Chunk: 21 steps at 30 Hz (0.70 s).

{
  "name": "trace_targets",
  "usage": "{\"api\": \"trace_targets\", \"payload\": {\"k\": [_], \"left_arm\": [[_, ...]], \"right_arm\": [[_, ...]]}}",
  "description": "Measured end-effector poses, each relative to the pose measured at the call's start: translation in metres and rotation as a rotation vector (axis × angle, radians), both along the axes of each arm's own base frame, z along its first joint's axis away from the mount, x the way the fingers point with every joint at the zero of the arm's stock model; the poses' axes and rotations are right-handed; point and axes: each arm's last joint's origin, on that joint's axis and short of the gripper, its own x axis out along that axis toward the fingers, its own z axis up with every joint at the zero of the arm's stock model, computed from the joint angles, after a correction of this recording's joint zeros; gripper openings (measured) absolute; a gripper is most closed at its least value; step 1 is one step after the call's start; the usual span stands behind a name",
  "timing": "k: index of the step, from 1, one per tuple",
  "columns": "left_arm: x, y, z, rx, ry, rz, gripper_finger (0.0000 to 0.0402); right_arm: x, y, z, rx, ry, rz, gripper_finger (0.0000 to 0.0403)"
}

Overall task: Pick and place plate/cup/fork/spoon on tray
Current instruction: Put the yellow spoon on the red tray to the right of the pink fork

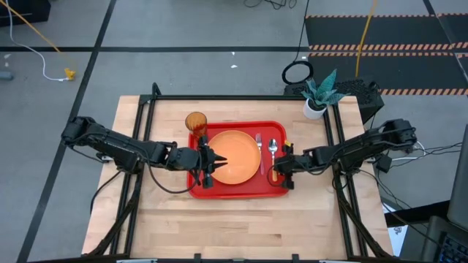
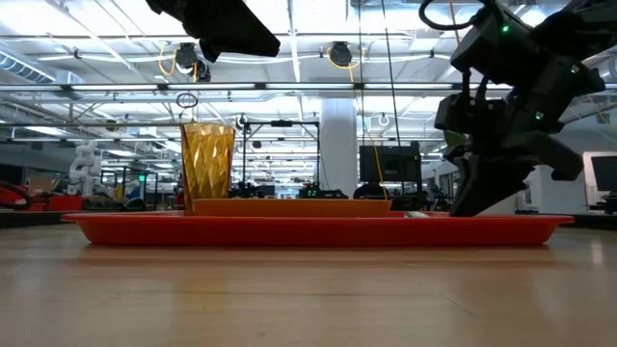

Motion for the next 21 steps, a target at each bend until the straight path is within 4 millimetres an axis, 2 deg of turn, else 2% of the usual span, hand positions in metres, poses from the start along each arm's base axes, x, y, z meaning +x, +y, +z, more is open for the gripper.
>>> {"api": "trace_targets", "payload": {"k": [7, 21], "left_arm": [[0.000, 0.000, -0.001, 0.002, 0.008, 0.000, 0.0067], [-0.001, 0.000, -0.001, 0.004, 0.014, 0.000, 0.0067]], "right_arm": [[0.000, -0.003, -0.003, -0.006, 0.021, -0.012, 0.0000], [0.000, -0.021, -0.004, -0.042, 0.040, -0.032, 0.0000]]}}
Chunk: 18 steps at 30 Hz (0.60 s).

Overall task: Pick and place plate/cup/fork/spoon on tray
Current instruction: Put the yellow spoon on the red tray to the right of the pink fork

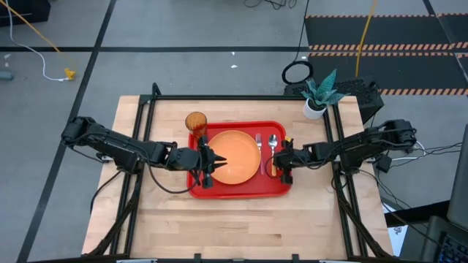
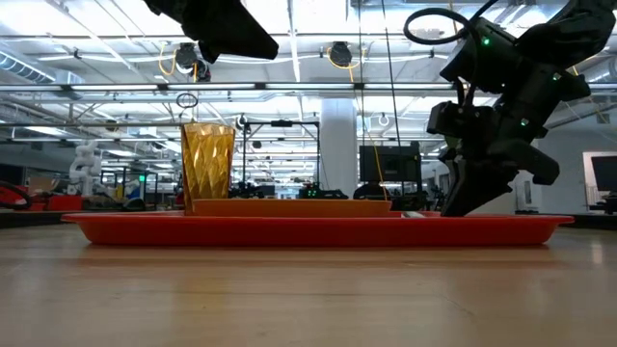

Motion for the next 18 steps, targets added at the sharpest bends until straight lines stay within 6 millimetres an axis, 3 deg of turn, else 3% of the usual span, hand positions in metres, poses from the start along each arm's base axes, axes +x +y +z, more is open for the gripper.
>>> {"api": "trace_targets", "payload": {"k": [10, 18], "left_arm": [[-0.001, 0.000, -0.001, 0.009, 0.017, -0.003, 0.0067], [-0.001, 0.000, -0.001, 0.012, 0.016, 0.005, 0.0067]], "right_arm": [[-0.001, -0.001, -0.001, -0.036, 0.017, 0.056, 0.0000], [-0.007, 0.000, 0.014, -0.033, -0.040, 0.058, 0.0000]]}}
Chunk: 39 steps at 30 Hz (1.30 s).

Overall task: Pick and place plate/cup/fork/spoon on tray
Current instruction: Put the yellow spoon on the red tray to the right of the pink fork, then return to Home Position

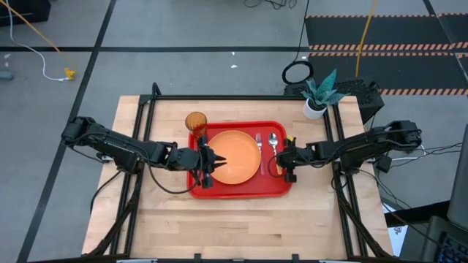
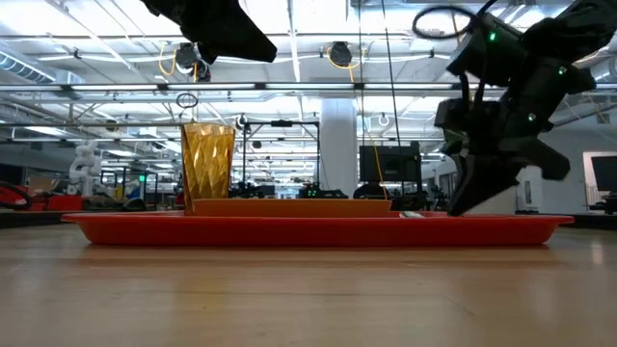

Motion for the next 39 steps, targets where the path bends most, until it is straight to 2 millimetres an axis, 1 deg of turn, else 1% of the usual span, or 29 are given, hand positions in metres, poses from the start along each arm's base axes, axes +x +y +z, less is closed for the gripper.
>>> {"api": "trace_targets", "payload": {"k": [9, 18, 24, 28, 36, 39], "left_arm": [[0.000, 0.001, 0.000, 0.008, -0.004, 0.019, 0.0067], [0.001, 0.000, 0.003, 0.010, -0.030, 0.021, 0.0067], [0.002, 0.000, 0.005, 0.041, -0.047, 0.003, 0.0067], [0.002, 0.002, 0.006, 0.066, -0.049, -0.005, 0.0067], [-0.004, 0.010, 0.016, 0.086, -0.071, -0.013, 0.0067], [-0.013, 0.011, 0.015, 0.091, -0.082, -0.021, 0.0067]], "right_arm": [[-0.005, 0.006, 0.032, 0.093, -0.193, 0.034, 0.0000], [-0.020, 0.014, 0.067, 0.134, -0.399, 0.055, 0.0000], [-0.034, 0.012, 0.089, 0.115, -0.541, 0.043, 0.0000], [-0.041, 0.010, 0.100, 0.059, -0.626, 0.041, 0.0000], [-0.047, 0.009, 0.115, -0.050, -0.743, 0.111, 0.0000], [-0.046, 0.009, 0.118, -0.059, -0.771, 0.118, 0.0000]]}}
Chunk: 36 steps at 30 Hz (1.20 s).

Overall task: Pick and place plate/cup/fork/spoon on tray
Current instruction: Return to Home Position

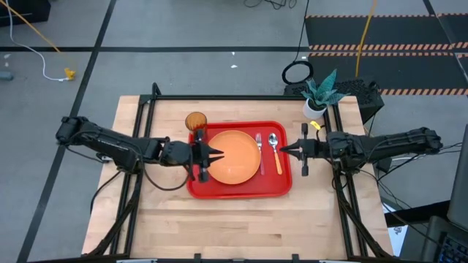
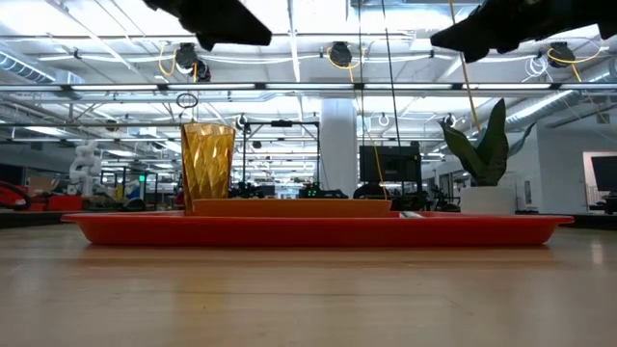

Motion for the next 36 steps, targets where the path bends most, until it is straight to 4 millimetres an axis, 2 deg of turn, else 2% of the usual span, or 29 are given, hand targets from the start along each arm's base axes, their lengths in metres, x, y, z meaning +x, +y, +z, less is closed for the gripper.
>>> {"api": "trace_targets", "payload": {"k": [4, 10, 14, 19, 31, 36], "left_arm": [[-0.016, 0.004, -0.008, -0.009, -0.025, 0.008, 0.0067], [-0.044, 0.009, -0.021, -0.019, -0.093, 0.028, 0.0067], [-0.060, 0.012, -0.035, -0.027, -0.154, 0.018, 0.0067], [-0.078, 0.015, -0.058, -0.036, -0.213, 0.016, 0.0067], [-0.105, 0.021, -0.097, -0.031, -0.291, 0.011, 0.0067], [-0.115, 0.022, -0.115, -0.037, -0.309, 0.012, 0.0067]], "right_arm": [[0.000, 0.000, -0.006, -0.007, 0.050, 0.002, 0.0000], [-0.001, 0.000, -0.024, -0.042, 0.026, 0.010, 0.0000], [-0.002, 0.000, -0.034, -0.079, 0.005, 0.016, 0.0000], [-0.005, 0.000, -0.038, -0.085, -0.011, 0.017, 0.0000], [-0.023, -0.002, -0.067, -0.088, -0.015, 0.018, 0.0000], [-0.028, -0.002, -0.071, -0.113, -0.074, 0.020, 0.0000]]}}
